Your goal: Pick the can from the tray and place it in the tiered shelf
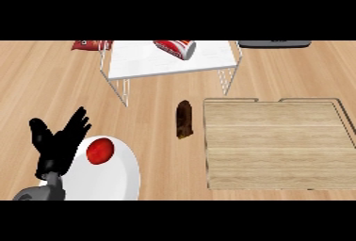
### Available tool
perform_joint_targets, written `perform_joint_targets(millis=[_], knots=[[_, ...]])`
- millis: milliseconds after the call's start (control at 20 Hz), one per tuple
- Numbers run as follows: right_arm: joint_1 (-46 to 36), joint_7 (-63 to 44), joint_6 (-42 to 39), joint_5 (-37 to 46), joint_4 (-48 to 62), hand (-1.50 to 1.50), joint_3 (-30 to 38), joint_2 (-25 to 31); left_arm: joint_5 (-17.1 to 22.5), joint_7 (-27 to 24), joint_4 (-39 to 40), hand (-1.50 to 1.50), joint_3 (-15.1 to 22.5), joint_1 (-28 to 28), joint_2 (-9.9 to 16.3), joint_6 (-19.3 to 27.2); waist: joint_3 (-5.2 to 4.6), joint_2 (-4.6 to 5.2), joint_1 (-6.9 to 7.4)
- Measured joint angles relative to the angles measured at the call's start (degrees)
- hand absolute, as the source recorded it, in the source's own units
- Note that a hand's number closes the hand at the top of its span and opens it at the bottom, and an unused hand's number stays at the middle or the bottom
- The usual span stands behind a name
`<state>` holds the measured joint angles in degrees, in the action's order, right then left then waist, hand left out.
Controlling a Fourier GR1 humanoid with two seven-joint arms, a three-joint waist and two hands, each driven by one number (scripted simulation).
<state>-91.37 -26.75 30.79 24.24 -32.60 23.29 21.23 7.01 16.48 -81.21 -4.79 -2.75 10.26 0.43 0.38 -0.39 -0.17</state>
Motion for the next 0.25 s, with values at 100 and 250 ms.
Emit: perform_joint_targets(millis=[100,250], knots=[[1.9,-0.2,-3.2,-1.6,-1.7,-1.5,0.9,2.6,0.2,-0.1,-0.1,0.0,-0.2,0.2,0.0,-0.2,-0.02,-0.06,-0.19],[4.5,-0.8,-7.6,-3.9,-5.1,-1.5,1.7,5.4,-0.2,-0.6,0.0,0.0,0.0,0.5,-0.1,-0.1,0.01,-0.15,-0.39]])
